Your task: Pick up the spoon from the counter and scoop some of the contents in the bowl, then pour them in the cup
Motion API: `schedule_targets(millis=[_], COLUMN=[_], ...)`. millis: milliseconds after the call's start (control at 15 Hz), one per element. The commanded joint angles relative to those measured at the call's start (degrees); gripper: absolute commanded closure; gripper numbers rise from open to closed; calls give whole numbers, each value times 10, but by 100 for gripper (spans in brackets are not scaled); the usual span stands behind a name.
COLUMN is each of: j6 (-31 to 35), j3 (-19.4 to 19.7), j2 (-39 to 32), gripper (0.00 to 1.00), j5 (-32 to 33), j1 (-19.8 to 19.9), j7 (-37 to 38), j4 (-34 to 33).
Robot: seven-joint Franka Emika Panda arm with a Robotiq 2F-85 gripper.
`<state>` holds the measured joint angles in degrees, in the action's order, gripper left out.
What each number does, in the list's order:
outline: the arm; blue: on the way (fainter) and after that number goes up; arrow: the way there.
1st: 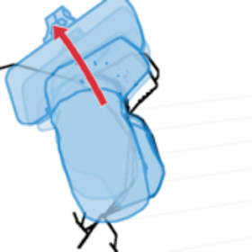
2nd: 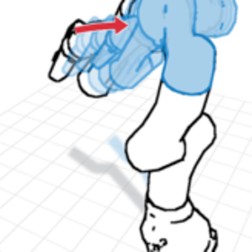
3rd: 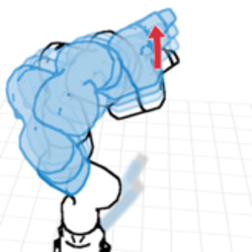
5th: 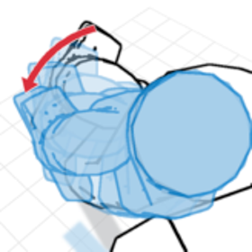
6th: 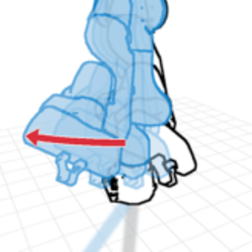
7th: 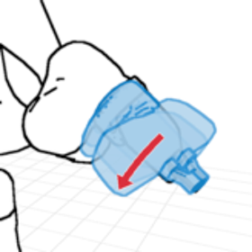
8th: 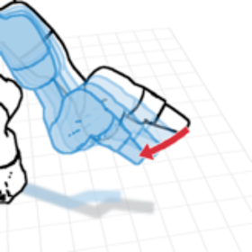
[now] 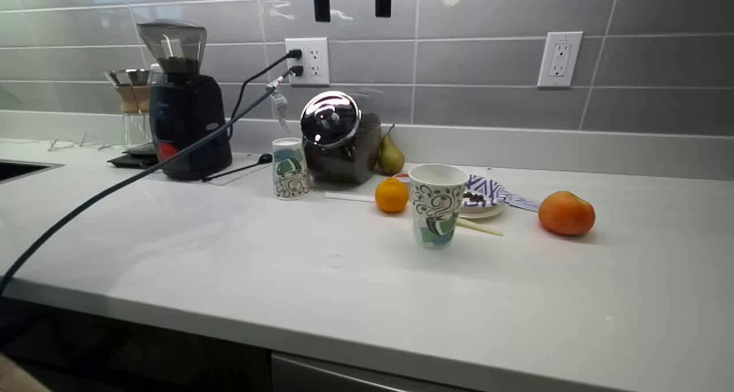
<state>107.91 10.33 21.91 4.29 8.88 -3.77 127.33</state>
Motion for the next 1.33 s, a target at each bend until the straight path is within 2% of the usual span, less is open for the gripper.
schedule_targets(millis=[0, 267, 400, 667, 1000, 1267], j6=[-2, -2, 0, 1, 11, 13], j3=[-1, -1, 19, 60, 97, 104], j2=[-1, -1, -6, -46, -153, -247], gripper=[0, 0, 0, 0, 0, 0], j5=[-1, -1, -23, -57, -91, -174], j1=[2, 2, 6, 40, 74, 84], j7=[-1, -1, -16, 34, 93, 156], j4=[-2, -2, -7, -24, -97, -188])
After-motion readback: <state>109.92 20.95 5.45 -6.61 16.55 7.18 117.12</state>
